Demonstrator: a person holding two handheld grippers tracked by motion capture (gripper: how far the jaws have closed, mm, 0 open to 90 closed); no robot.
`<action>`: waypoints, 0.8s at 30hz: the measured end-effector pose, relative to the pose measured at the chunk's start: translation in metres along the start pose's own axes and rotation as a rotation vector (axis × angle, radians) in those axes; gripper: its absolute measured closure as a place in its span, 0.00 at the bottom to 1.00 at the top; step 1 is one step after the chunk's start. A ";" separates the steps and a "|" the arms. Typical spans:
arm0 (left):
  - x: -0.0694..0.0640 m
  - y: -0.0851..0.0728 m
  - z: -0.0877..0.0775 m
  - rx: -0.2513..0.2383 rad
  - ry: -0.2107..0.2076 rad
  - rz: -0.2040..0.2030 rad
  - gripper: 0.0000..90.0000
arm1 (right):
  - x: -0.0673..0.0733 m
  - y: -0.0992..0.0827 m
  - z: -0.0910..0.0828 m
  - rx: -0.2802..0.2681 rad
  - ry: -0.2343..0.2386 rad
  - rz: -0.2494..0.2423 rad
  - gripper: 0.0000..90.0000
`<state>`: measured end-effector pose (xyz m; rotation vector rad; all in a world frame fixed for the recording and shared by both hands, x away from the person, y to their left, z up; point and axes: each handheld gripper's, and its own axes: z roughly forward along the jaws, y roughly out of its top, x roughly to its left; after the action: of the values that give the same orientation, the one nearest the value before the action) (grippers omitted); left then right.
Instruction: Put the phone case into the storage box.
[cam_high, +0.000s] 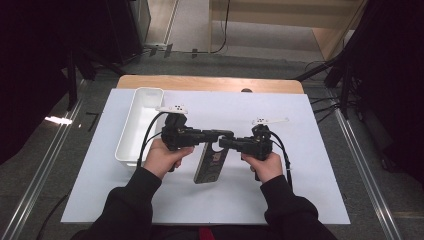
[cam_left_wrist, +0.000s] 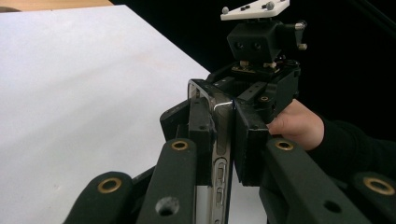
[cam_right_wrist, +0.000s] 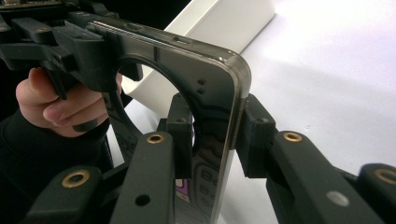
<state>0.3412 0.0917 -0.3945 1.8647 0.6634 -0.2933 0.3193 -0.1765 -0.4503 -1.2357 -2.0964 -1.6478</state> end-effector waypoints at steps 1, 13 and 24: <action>0.000 0.000 0.000 -0.002 0.000 -0.001 0.88 | 0.001 0.000 0.000 -0.001 -0.004 0.003 0.77; -0.001 0.000 0.000 -0.011 0.011 0.010 0.87 | 0.006 0.002 -0.003 -0.001 -0.040 -0.026 0.78; -0.006 0.002 -0.003 -0.025 0.039 0.048 0.70 | 0.010 0.004 -0.005 0.005 -0.065 -0.059 0.79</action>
<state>0.3372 0.0926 -0.3889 1.8635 0.6454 -0.2172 0.3140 -0.1757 -0.4397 -1.2536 -2.1944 -1.6467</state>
